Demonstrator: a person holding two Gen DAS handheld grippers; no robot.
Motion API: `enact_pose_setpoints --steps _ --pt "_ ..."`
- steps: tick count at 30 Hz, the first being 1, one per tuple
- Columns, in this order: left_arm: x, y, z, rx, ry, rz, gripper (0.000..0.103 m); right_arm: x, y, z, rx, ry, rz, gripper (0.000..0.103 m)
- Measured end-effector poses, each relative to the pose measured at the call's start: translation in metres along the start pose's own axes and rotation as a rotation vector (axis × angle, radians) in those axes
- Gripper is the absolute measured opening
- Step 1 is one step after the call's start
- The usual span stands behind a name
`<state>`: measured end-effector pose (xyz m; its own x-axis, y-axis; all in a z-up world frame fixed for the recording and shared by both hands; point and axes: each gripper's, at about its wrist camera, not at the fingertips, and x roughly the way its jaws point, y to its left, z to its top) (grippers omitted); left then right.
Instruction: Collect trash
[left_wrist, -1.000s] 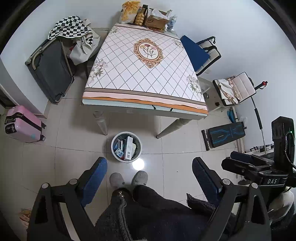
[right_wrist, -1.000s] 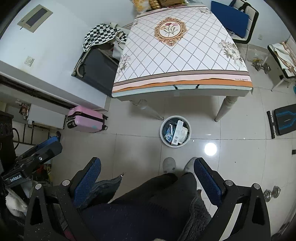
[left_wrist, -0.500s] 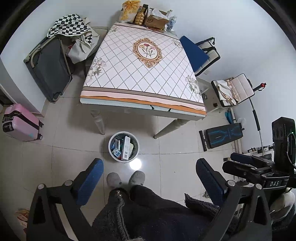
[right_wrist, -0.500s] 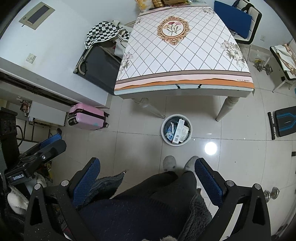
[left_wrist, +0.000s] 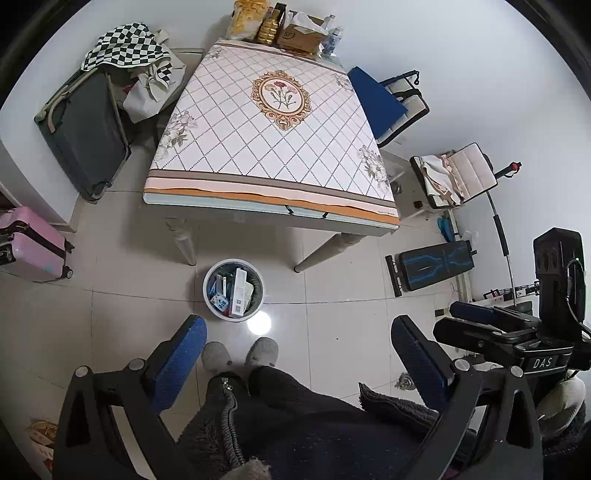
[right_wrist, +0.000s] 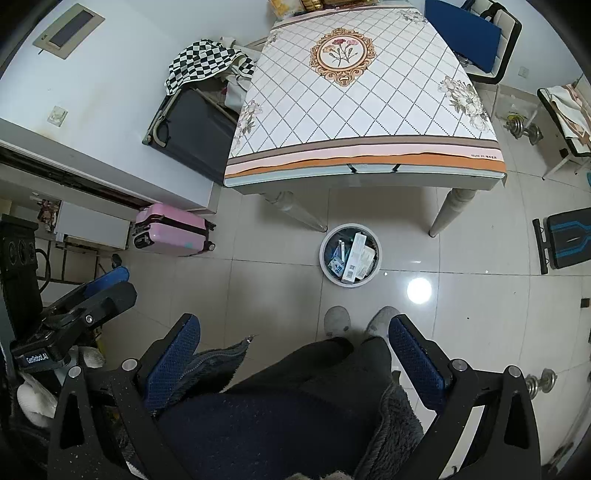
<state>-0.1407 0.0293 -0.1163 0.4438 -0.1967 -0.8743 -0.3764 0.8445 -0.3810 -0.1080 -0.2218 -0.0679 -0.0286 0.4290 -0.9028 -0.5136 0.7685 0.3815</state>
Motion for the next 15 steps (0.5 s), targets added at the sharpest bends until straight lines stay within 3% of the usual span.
enact_pose_setpoints --steps 15 --pt "0.0037 -0.0044 0.0015 -0.003 0.005 -0.005 0.102 0.0013 -0.0023 0.0035 0.005 0.005 -0.004 0.103"
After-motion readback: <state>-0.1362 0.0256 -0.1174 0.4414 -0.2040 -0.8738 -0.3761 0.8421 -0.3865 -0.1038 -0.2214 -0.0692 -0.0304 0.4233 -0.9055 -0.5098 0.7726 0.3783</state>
